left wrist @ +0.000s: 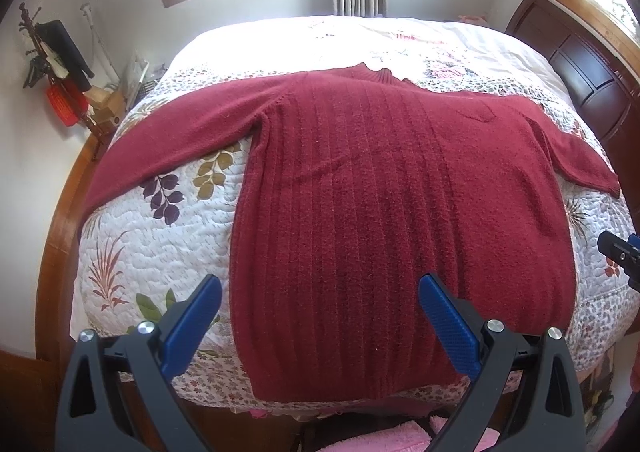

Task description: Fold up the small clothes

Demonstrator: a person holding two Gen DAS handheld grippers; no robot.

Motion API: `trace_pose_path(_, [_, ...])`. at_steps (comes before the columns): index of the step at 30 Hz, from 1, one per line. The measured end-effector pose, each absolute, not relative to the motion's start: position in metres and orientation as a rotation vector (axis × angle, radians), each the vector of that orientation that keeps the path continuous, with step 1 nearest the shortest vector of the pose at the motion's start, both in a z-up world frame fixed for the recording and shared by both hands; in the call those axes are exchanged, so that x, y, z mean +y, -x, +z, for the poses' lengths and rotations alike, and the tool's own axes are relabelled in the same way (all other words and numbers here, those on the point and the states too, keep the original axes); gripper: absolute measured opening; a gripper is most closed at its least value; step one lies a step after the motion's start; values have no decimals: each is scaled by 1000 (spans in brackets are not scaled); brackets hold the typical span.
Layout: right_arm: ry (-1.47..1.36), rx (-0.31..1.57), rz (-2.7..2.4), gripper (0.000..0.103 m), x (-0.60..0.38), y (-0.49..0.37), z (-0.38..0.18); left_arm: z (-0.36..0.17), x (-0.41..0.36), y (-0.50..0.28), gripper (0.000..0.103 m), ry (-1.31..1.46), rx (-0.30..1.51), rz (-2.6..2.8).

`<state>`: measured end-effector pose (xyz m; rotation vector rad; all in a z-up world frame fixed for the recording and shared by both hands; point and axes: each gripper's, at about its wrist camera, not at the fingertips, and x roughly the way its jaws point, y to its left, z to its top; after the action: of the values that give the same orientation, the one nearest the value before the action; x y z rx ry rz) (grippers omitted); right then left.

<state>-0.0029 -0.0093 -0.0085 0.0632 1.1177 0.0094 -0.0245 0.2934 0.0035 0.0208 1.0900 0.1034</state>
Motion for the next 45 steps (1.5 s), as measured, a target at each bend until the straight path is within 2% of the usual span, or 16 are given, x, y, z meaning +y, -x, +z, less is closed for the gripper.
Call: trace_pose_path(45, [-77, 1124, 32, 100, -14, -3, -13, 5, 283, 20, 99, -50, 1088, 115])
